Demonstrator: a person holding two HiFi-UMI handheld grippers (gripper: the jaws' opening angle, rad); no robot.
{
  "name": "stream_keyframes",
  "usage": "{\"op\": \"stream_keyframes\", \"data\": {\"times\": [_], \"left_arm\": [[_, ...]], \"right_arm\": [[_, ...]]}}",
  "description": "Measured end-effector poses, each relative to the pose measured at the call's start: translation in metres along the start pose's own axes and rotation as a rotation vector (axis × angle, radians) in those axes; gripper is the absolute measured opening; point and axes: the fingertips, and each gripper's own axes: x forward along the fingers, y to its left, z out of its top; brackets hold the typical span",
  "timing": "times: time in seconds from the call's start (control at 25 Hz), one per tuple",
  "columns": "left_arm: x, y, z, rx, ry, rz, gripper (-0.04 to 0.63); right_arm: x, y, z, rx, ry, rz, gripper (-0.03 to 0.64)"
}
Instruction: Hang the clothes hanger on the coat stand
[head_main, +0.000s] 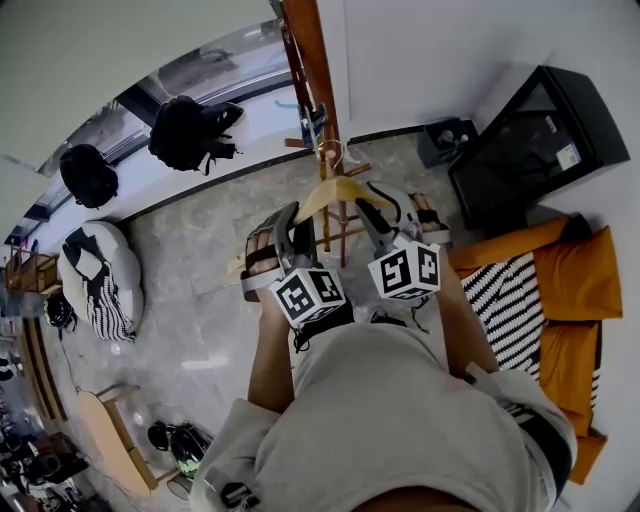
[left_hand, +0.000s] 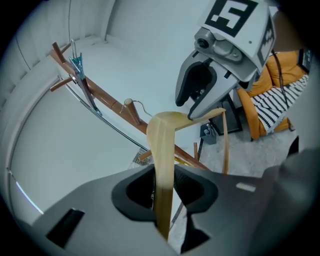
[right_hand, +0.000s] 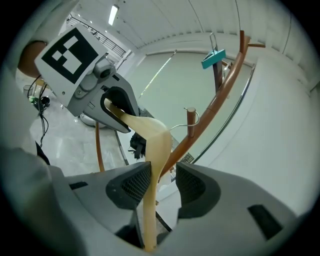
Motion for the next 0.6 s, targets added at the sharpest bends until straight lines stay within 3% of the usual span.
{"op": "stream_keyframes", "data": {"times": [0.6], "left_arm": [[0.000, 0.003, 0.011, -0.027, -0.095, 0.034, 0.110]], "right_arm": [[0.004, 0.005, -0.005, -0.020, 0.048, 0.031, 0.189]]}}
